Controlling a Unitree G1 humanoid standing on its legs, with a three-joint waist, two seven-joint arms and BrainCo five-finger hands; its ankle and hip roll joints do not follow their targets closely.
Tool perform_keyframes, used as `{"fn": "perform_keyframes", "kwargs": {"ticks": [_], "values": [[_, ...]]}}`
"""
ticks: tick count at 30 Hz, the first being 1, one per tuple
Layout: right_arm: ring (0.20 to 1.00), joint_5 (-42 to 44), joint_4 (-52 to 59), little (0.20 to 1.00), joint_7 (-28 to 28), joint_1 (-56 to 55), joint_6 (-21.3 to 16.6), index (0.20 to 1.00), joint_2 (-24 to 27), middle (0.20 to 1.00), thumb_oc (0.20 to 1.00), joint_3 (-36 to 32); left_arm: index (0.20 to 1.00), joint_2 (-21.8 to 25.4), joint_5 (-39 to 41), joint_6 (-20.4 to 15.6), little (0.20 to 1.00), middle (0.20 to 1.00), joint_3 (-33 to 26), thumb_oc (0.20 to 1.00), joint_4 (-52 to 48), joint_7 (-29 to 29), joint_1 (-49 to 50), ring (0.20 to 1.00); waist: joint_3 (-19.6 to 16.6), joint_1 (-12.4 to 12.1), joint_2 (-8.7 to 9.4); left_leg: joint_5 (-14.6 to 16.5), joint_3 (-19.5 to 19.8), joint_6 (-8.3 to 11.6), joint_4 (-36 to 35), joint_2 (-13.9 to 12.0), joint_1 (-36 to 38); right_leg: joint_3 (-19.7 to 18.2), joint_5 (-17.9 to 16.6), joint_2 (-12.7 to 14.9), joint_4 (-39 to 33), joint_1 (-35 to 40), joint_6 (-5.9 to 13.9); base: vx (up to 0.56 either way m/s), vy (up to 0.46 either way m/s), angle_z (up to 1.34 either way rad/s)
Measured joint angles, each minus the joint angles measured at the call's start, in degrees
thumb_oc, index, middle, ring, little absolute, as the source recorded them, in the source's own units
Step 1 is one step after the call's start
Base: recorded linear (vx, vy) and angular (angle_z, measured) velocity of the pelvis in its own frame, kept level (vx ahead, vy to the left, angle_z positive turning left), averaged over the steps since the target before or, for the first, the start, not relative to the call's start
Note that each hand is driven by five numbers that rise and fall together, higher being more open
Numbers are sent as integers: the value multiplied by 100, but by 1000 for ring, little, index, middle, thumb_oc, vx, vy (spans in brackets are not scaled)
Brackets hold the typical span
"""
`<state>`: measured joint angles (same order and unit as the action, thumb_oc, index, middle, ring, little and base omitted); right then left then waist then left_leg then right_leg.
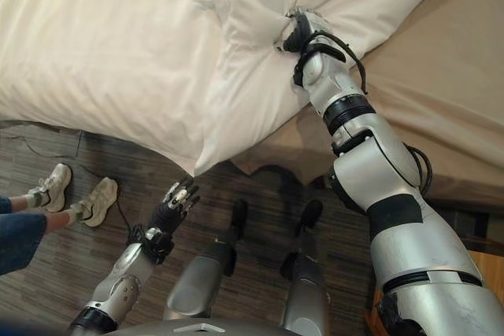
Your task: Making the bed.
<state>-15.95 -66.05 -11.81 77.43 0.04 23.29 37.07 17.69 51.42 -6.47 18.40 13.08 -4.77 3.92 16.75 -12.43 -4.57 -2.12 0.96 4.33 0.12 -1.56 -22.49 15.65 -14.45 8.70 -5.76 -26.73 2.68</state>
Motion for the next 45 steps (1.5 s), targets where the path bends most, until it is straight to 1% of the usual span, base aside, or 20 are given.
{"fn": "perform_keyframes", "kwargs": {"ticks": [4, 7, 10, 12, 14, 16, 17, 18, 19, 21, 23, 24, 26, 32, 33, 34, 36, 38, 40, 45], "values": [[200, -218, 320, 200, 99, -292, -43, 200, 54, 200, 200, 111, 1000, 2, -2, -22, 1000, 1000, 6, 1000, -1, -3, -25, 1000, -11, 46, -43, -3, -32, -4, -74, -3, 199, -38, -7, -4, 0, 143, -8, 9, 32, -4], [200, -209, 847, 200, 151, -588, -50, 200, 328, 200, 200, 5, 1000, 16, 2, -42, 1000, 1000, 0, 1000, -46, -10, -35, 1000, -9, 143, -57, -14, -48, -20, -111, 21, 305, -45, 2, -14, 0, 229, 2, 4, 27, 1], [200, 133, 1763, 200, 197, -1511, -184, 200, 719, 200, 200, -891, 1000, 36, 4, -45, 1000, 1000, -31, 1000, -89, -6, -28, 1000, -9, 153, -57, -15, -72, -26, -131, 81, 396, -73, 3, 21, 0, 296, 5, 10, 40, -3], [200, 928, 2706, 200, 42, -2550, -327, 200, 837, 200, 200, -1770, 1000, 64, 6, -48, 1000, 1000, -62, 1000, -114, 0, -5, 1000, 12, 198, -24, -40, -186, -64, -244, 91, 515, -202, -9, 43, 0, 302, 37, 48, 31, -19], [200, 1408, 3178, 200, -45, -3266, -461, 200, 842, 200, 200, -2031, 1000, 84, 11, -40, 1000, 1000, -125, 1000, -106, 1, 77, 1000, 55, 498, 23, -60, -282, -91, -343, 120, 666, -293, -9, 66, 2, 354, 91, 53, 16, -17], [200, 1777, 4063, 200, -142, -4339, -672, 200, 704, 200, 200, -2709, 1000, 80, 12, -60, 1000, 1000, -223, 1000, -242, -7, 209, 1000, 85, 556, 55, -56, -308, -89, -436, 95, 874, -316, 12, 67, 0, 532, 116, 87, 2, -14], [200, 1883, 3850, 200, -200, -4412, -653, 200, 735, 200, 200, -2607, 1000, 93, 13, -64, 1000, 1000, -290, 1000, -245, -8, 247, 1000, 108, 684, 118, -51, -369, -85, -476, 97, 940, -382, 25, 45, 0, 554, 133, 144, 8, -19], [200, 1930, 3819, 200, -143, -4671, -765, 200, 778, 200, 200, -2870, 1000, 91, 13, 0, 1000, 1000, -291, 1000, -221, -37, 179, 1000, 131, 771, 123, -49, -381, -92, -490, 104, 1018, -388, 88, 52, -2, 606, 198, 116, 0, -3], [200, 2163, 3595, 200, -141, -5486, -1084, 200, 641, 200, 200, -3931, 1000, 96, 18, 29, 1000, 1000, -404, 1000, -343, -75, 266, 1000, 131, 745, 111, -52, -337, -100, -547, 101, 1177, -351, 137, 59, -2, 763, 218, 106, 15, 6], [200, 2506, 3467, 200, -145, -5741, -1298, 200, 642, 200, 200, -3890, 1000, 161, 22, 43, 1000, 1000, -515, 1000, -330, -73, 444, 1000, 120, 874, 102, -9, -370, -124, -548, 122, 1310, -384, 173, 73, -3, 880, 263, 102, 20, -2], [200, 2830, 3211, 200, -83, -5736, -1482, 200, 348, 200, 200, -4147, 1000, 230, 22, 87, 1000, 1000, -513, 1000, -334, -83, 474, 1000, 87, 926, 47, 5, -370, -148, -548, 160, 1395, -397, 181, 140, -4, 959, 271, 92, 18, 3], [1000, 3337, 2848, 1000, -6, -5669, -1670, 1000, 169, 1000, 1000, -4306, 1000, 232, 25, 86, 1000, 1000, -498, 1000, -340, -93, 481, 1000, 48, 923, -18, 9, -363, -166, -548, 200, 1440, -398, 185, 168, -3, 1007, 280, 77, 9, 4], [1000, 4188, 2280, 1000, 278, -5444, -1786, 1000, 136, 1000, 1000, -4378, 1000, 259, 89, 103, 1000, 1000, -414, 1000, -340, -114, 563, 1000, -86, 928, -44, 43, -415, -227, -548, 261, 1510, -483, 183, 219, -3, 1051, 319, 41, -7, -7], [1000, 4978, 567, 1000, 666, -5470, -1510, 1000, 203, 1000, 1000, -4662, 1000, 265, 238, 182, 1000, 1000, -207, 1000, -339, -234, 757, 1000, -597, 1091, -32, 98, -485, -309, -548, 354, 1602, -545, 189, 325, -5, 1113, 358, 52, -13, -5], [1000, 5252, -112, 1000, 638, -5526, -1066, 1000, 306, 1000, 1000, -4864, 1000, 264, 238, 188, 1000, 1000, -122, 1000, -340, -247, 723, 1000, -699, 1090, -65, 99, -488, -310, -548, 368, 1604, -549, 189, 328, -6, 1116, 372, 38, -18, -1], [1000, 5265, -179, 1000, 636, -5543, -1026, 1000, 316, 1000, 1000, -4881, 1000, 264, 238, 188, 1000, 1000, -114, 1000, -340, -248, 717, 1000, -704, 1090, -68, 99, -488, -310, -548, 371, 1608, -549, 189, 328, -5, 1120, 372, 39, -15, -1], [1000, 5504, -1086, 1000, 469, -6148, -443, 1000, 454, 1000, 1000, -5379, 1000, 262, 238, 206, 1000, 1000, -25, 1000, -336, -264, 704, 1000, -756, 1112, -181, 100, -498, -311, -551, 387, 1630, -564, 182, 320, -5, 1142, 381, 40, -18, -3], [1000, 5658, -1180, 1000, 359, -6634, -349, 1000, 493, 1000, 1000, -5537, 1000, 260, 238, 204, 1000, 1000, -29, 1000, -334, -266, 714, 1000, -763, 1197, -220, 113, -519, -320, -578, 384, 1671, -590, 184, 314, -5, 1169, 384, 39, -20, -7], [1000, 5730, -1362, 1000, 286, -7099, -257, 1000, 666, 1000, 1000, -6194, 1000, 260, 236, 208, 1000, 1000, -8, 1000, -333, -276, 719, 1000, -744, 1439, -203, 159, -518, -302, -581, 382, 1717, -600, 214, 311, -6, 1248, 422, 25, -17, -7], [1000, 5742, -1356, 1000, 47, -7856, -264, 1000, 1346, 1000, 1000, -6601, 1000, 236, 236, 205, 1000, 1000, -12, 1000, -343, -299, 704, 1000, -771, 1735, -189, 203, -549, -331, -582, 375, 1805, -694, 235, 317, -27, 1289, 412, 14, -14, -7]]}}
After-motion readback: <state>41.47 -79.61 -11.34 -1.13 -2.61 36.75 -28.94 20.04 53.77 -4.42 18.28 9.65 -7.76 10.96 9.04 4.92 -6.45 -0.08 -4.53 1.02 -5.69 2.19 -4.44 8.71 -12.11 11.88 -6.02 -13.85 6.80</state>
